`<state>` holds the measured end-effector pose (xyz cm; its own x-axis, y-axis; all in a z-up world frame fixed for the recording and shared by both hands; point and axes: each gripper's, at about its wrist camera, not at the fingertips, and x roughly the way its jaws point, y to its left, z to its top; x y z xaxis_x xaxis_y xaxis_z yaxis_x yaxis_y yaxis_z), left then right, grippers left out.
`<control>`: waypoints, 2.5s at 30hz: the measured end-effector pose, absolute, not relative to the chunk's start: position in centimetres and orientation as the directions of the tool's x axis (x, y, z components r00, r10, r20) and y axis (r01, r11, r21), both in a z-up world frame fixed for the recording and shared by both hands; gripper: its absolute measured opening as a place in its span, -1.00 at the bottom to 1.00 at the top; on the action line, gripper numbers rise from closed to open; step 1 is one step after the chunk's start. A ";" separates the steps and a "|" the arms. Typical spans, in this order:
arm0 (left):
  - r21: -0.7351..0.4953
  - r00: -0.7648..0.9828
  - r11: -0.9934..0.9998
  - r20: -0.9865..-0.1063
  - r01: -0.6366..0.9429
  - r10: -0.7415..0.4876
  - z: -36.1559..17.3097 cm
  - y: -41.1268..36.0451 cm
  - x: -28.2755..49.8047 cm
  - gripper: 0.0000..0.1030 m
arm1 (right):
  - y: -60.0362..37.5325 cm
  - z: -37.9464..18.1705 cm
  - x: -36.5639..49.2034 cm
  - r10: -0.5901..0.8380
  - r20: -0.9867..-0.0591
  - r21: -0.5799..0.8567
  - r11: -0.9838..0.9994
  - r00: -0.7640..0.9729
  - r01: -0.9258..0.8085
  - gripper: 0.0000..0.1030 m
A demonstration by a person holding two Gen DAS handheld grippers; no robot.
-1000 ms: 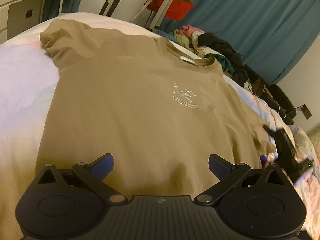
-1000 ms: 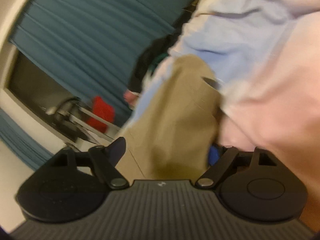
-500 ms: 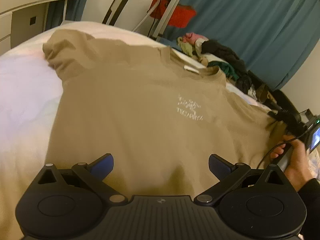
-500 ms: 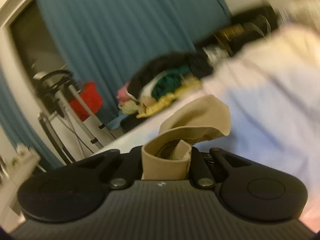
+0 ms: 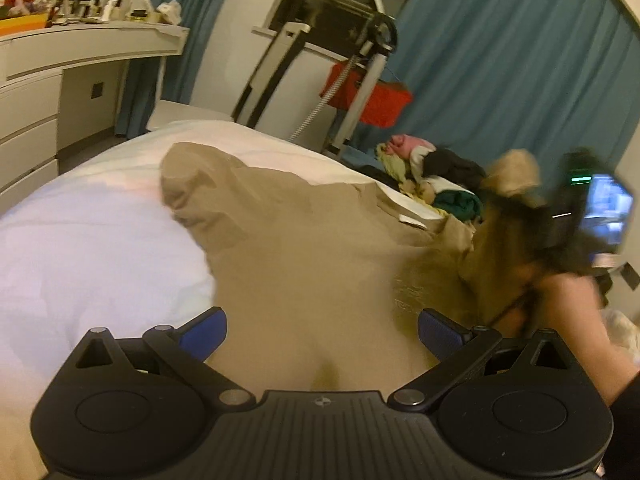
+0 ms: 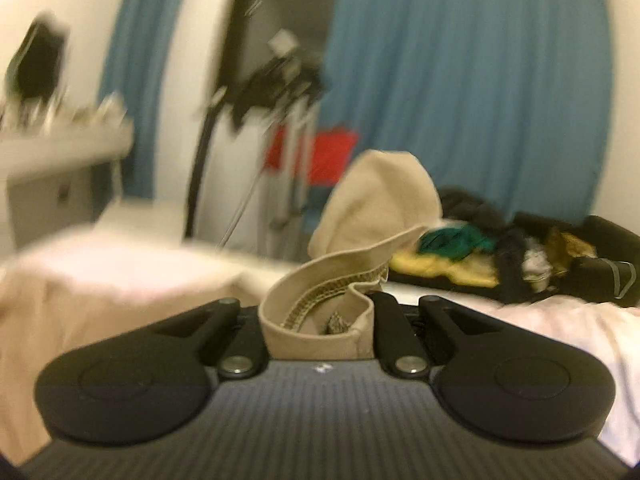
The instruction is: Fold clothes
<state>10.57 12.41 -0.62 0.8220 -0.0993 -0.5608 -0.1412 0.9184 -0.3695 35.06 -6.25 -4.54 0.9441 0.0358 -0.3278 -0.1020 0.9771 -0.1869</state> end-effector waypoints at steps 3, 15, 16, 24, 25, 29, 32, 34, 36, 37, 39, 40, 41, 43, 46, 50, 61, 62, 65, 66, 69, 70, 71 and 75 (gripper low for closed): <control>-0.380 0.818 0.909 -0.569 -0.173 -0.083 -1.0 13.7 10.4 0.99 | -2.3 -8.0 36.4 0.048 -0.399 -0.249 0.956 0.916 -0.158 -0.81; -0.393 0.809 0.905 -0.578 -0.162 -0.106 -1.4 13.5 10.1 0.99 | -6.7 -4.8 32.1 0.251 -0.382 0.074 0.968 0.889 -0.241 0.76; -0.390 0.809 0.907 -0.577 -0.155 -0.110 -1.4 13.2 10.0 0.99 | -7.4 -4.0 31.1 0.260 -0.375 0.097 0.966 0.890 -0.242 0.76; -0.376 0.797 0.924 -0.579 -0.073 -0.173 -1.2 10.7 8.8 0.98 | -16.6 0.3 16.6 0.238 -0.325 0.284 0.948 0.915 -0.146 0.76; -0.375 0.788 0.926 -0.583 -0.046 -0.197 -1.3 9.9 8.3 0.98 | -17.8 0.4 14.7 0.234 -0.324 0.307 0.943 0.917 -0.132 0.76; -0.370 0.740 0.927 -0.604 0.067 -0.295 -1.7 6.3 6.3 0.96 | -22.5 -0.3 8.0 0.205 -0.336 0.408 0.912 0.919 -0.055 0.76; -0.389 0.677 0.909 -0.629 0.152 -0.382 -2.2 3.2 4.6 0.92 | -25.1 -1.8 4.5 0.191 -0.354 0.463 0.886 0.916 -0.006 0.76; -0.429 0.622 0.882 -0.641 0.195 -0.449 -2.7 1.2 3.5 0.89 | -26.5 -3.0 2.8 0.171 -0.359 0.496 0.868 0.917 0.032 0.76; -0.478 0.562 0.848 -0.647 0.228 -0.515 -3.5 -0.7 2.4 0.84 | -27.5 -3.8 2.2 0.153 -0.366 0.511 0.857 0.918 0.061 0.76; -0.502 0.531 0.830 -0.647 0.242 -0.547 -3.8 -1.7 1.9 0.75 | -28.0 -4.1 2.1 0.143 -0.370 0.514 0.854 0.918 0.074 0.76; -0.536 0.468 0.797 -0.649 0.277 -0.599 -4.8 -3.5 1.1 0.60 | -28.8 -4.7 2.1 0.127 -0.377 0.521 0.848 0.917 0.097 0.76; -0.552 0.436 0.780 -0.649 0.294 -0.624 -5.3 -4.5 0.7 0.47 | -29.0 -4.9 2.3 0.126 -0.378 0.528 0.843 0.917 0.101 0.76; -0.563 0.407 0.767 -0.651 0.307 -0.641 -5.8 -5.3 0.4 0.42 | -29.3 -5.1 2.4 0.131 -0.380 0.540 0.835 0.916 0.105 0.76; -0.565 0.371 0.763 -0.667 0.314 -0.646 -6.9 -6.4 0.1 0.37 | -29.7 -5.4 2.4 0.139 -0.382 0.564 0.818 0.914 0.112 0.76; -0.555 0.340 0.773 -0.695 0.307 -0.634 -8.4 -7.6 -0.1 0.27 | -30.2 -5.9 2.1 0.154 -0.380 0.593 0.797 0.912 0.112 0.76; -0.570 0.344 0.760 -0.678 0.312 -0.649 -9.2 -8.1 0.2 0.10 | -30.4 -5.8 1.7 0.174 -0.366 0.617 0.781 0.914 0.098 0.76; -0.629 0.330 0.681 -0.596 0.375 -0.732 -8.9 -8.7 0.2 -0.85 | -30.7 -5.5 1.5 0.161 -0.356 0.626 0.773 0.920 0.107 0.76; -0.629 0.336 0.680 -0.591 0.377 -0.733 -8.8 -8.6 0.2 -0.86 | -30.7 -5.6 1.6 0.160 -0.358 0.625 0.773 0.920 0.108 0.76; -0.655 0.335 0.667 -0.577 0.355 -0.745 -8.6 -8.1 0.1 -0.86 | -30.7 -5.7 1.7 0.163 -0.367 0.623 0.774 0.916 0.112 0.76; -0.660 0.335 0.664 -0.574 0.351 -0.748 -8.6 -7.9 0.1 -0.86 | -30.6 -5.8 1.8 0.164 -0.371 0.622 0.775 0.914 0.113 0.76; -0.673 0.335 0.661 -0.570 0.333 -0.750 -8.4 -7.5 0.2 -0.88 | -30.5 -6.0 1.9 0.164 -0.380 0.615 0.780 0.910 0.116 0.76; -0.676 0.333 0.661 -0.572 0.325 -0.749 -8.3 -7.4 0.2 -0.88 | -30.5 -6.0 2.0 0.162 -0.382 0.612 0.782 0.910 0.117 0.76; -0.676 0.334 0.662 -0.573 0.323 -0.748 -8.2 -7.2 0.1 -0.88 | -30.5 -6.0 2.0 0.160 -0.383 0.610 0.784 0.910 0.119 0.76; -0.675 0.340 0.663 -0.571 0.324 -0.747 -7.4 -6.3 -0.2 -0.88 | -30.5 -6.2 2.3 0.146 -0.397 0.587 0.799 0.906 0.128 0.76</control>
<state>-0.20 -6.31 -7.35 0.3395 -0.7473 -0.5712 0.3242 0.6630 -0.6747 2.31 -30.47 -6.19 0.9061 0.1464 -0.3968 0.1281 0.7991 0.5873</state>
